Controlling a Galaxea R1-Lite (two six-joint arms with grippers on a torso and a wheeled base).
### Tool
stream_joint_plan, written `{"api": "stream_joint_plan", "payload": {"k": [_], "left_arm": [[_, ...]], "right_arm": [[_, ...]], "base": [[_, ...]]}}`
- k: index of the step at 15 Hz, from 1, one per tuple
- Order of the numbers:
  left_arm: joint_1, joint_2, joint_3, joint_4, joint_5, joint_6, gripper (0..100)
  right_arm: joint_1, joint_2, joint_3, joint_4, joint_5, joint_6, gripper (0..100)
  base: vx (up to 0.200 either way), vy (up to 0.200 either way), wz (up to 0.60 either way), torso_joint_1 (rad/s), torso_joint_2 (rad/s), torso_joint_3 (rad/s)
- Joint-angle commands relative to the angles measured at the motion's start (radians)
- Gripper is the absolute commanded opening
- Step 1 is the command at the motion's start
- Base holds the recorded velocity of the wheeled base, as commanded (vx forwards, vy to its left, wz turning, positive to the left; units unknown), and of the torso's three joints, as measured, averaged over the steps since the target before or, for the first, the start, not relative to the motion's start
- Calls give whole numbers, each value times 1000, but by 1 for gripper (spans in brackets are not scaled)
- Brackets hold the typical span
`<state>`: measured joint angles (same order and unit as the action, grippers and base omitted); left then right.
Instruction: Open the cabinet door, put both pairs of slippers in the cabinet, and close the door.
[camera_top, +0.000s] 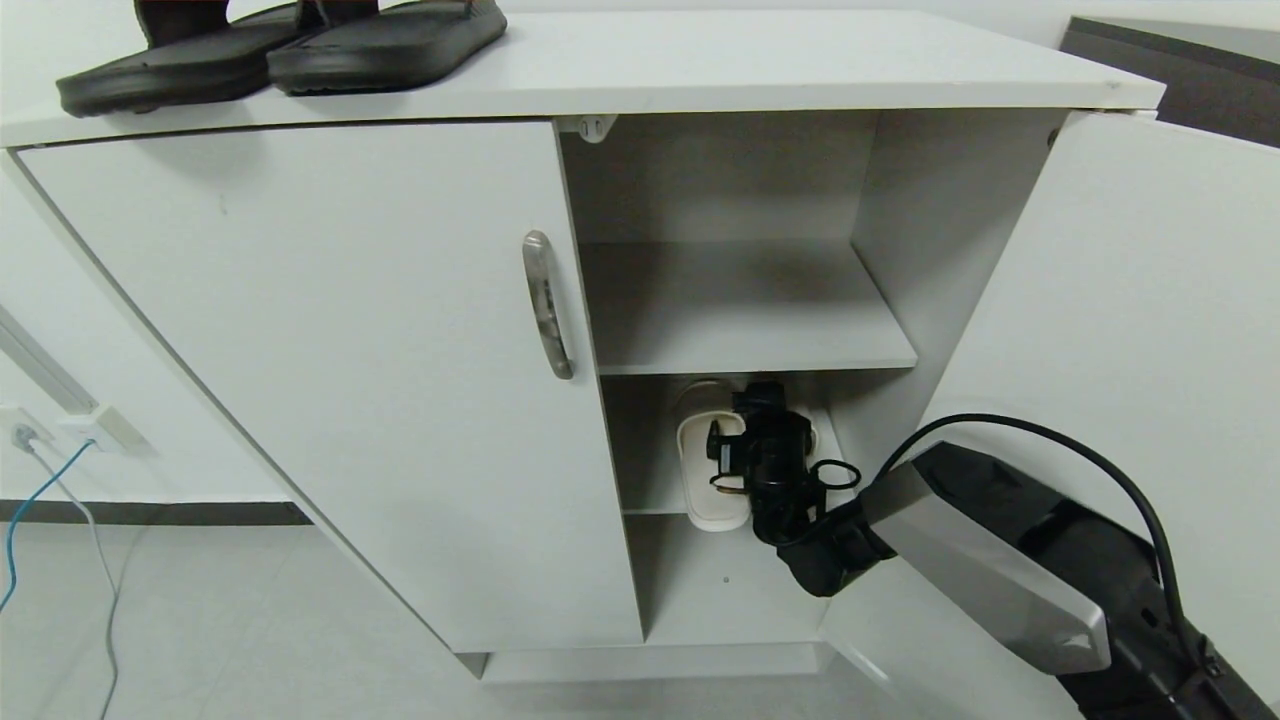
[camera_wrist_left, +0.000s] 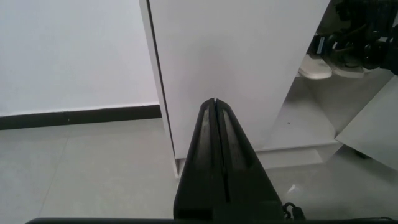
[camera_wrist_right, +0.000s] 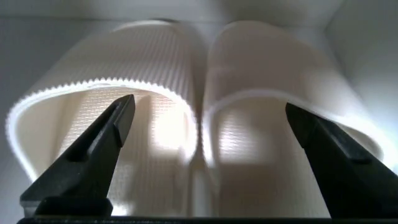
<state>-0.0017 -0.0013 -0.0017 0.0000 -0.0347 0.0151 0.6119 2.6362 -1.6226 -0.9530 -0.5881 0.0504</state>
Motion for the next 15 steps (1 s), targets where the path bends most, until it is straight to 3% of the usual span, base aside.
{"api": "stream_joint_plan", "payload": {"k": [1,5,9,12,15], "left_arm": [[0,1,0,0,-1,0,0],[0,1,0,0,-1,0,0],[0,1,0,0,-1,0,0],[0,1,0,0,-1,0,0],[0,1,0,0,1,-1,0]], "right_arm": [[12,-97,128,-40,1,0,100],[78,-248,461,-204,1,0,100],[131,-335,641,-265,-7,6,100],[149,-335,661,-262,-7,8,100],[149,-337,668,-265,-7,9,100]], "base": [[0,0,0,0,0,0],[0,0,0,0,0,0],[0,0,0,0,0,0],[0,0,0,0,0,0],[-200,0,0,2,2,2]]}}
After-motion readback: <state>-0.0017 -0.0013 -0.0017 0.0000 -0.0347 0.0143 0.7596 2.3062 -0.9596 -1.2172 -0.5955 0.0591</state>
